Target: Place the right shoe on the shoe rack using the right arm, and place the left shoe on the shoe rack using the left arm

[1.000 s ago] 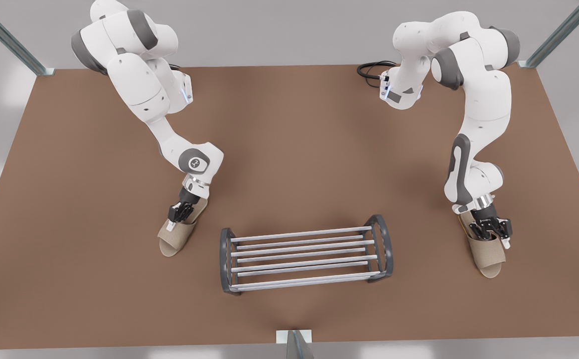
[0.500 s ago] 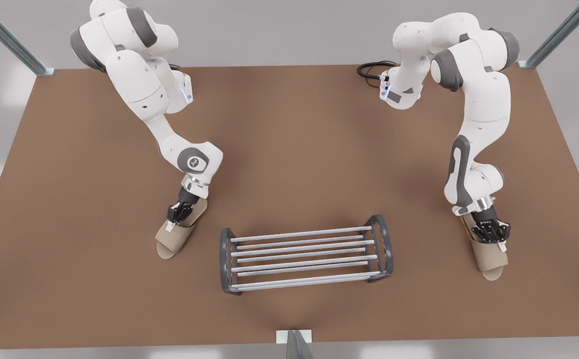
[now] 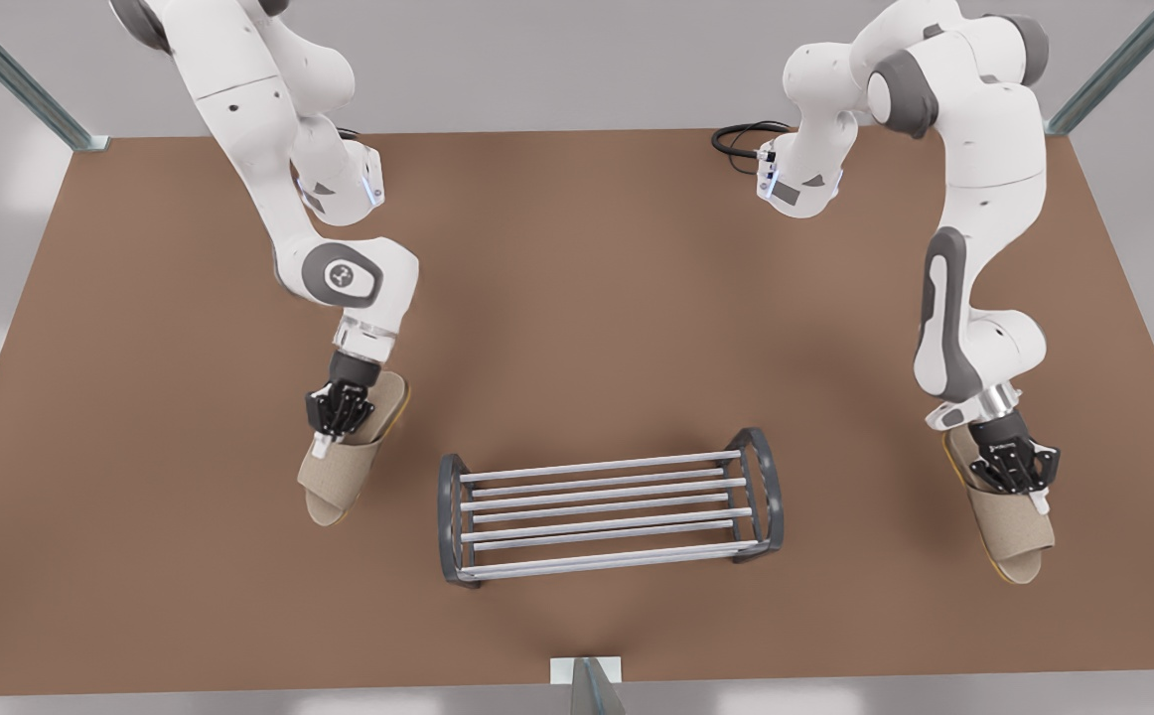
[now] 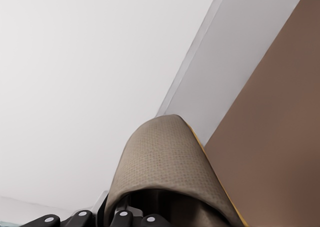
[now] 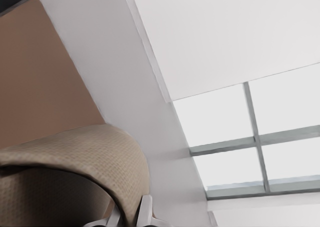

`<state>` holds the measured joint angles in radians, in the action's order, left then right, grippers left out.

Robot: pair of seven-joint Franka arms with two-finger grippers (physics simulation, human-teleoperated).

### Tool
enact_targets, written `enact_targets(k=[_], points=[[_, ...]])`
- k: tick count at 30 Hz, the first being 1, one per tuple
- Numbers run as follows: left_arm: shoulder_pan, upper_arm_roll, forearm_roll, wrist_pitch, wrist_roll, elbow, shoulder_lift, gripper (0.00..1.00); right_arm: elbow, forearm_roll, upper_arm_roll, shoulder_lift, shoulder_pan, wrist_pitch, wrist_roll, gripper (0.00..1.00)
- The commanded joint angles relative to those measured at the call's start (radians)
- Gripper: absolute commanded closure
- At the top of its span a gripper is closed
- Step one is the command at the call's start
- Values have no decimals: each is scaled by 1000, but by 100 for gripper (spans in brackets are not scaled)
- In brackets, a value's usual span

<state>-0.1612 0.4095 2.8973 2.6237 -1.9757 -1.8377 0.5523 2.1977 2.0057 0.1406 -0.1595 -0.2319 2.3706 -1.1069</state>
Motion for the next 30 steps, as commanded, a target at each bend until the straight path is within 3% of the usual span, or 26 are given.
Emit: enact_targets(k=[1,4,8,13,18,30], points=[[-4,0,418,105,26,26,-8,76,-42,-1,2,44,5,280,53,79],[-14,0,412,150,92,69,-31,76,-168,-90,11,66,-9,417,55,79],[-27,-1,405,188,100,104,-29,76,-315,-136,162,54,-50,423,55,79],[-47,-1,404,240,104,156,-23,77,-576,-162,136,-187,-241,386,56,79],[-46,14,405,279,106,163,-28,77,-728,-120,111,-399,-254,331,144,79],[-46,14,404,280,104,159,-32,77,-846,-105,79,-555,-253,259,226,79]])
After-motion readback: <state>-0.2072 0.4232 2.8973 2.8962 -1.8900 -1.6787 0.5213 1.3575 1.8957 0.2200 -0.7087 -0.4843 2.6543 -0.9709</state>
